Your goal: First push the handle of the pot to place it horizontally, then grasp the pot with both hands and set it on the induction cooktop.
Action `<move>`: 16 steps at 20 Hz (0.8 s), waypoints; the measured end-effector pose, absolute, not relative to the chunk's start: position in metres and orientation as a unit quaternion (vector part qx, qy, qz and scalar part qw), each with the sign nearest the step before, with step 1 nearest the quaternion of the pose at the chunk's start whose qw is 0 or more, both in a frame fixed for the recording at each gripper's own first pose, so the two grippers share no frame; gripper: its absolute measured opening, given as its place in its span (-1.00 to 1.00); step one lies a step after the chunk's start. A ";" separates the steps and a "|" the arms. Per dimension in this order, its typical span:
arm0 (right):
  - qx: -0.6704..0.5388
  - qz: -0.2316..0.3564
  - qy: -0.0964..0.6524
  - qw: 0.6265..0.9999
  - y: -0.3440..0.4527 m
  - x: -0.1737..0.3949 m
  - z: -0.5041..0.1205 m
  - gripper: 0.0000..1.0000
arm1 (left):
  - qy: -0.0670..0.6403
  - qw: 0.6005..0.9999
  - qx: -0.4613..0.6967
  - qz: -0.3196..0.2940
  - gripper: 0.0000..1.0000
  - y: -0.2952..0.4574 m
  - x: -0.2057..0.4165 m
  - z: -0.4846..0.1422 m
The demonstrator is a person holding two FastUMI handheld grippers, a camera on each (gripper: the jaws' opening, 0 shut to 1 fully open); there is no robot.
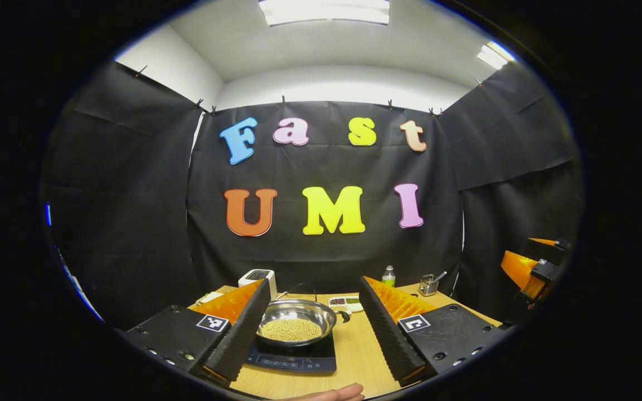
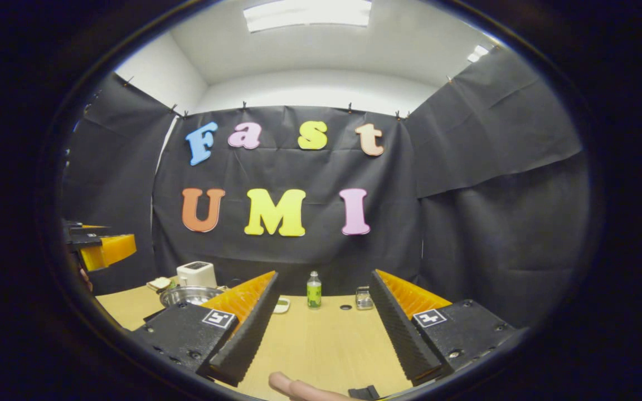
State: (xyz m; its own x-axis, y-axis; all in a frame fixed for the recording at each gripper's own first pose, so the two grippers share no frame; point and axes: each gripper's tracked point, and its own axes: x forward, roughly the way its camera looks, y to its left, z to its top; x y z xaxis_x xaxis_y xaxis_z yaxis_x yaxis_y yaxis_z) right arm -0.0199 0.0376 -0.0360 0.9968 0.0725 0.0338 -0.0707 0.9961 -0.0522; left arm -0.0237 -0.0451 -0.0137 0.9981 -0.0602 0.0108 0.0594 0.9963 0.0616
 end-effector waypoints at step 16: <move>-0.018 0.050 -0.018 0.998 0.045 -0.022 -0.042 0.96 | 0.001 1.000 0.021 -0.020 0.89 -0.030 -0.027 -0.023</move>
State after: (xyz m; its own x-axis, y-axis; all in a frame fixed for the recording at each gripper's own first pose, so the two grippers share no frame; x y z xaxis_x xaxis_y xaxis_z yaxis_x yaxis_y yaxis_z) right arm -0.0216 0.0454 -0.0418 0.9943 0.1011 0.0347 -0.0998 0.9943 -0.0373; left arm -0.0272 -0.0298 -0.0227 0.9992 -0.0403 -0.0028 0.0404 0.9983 0.0419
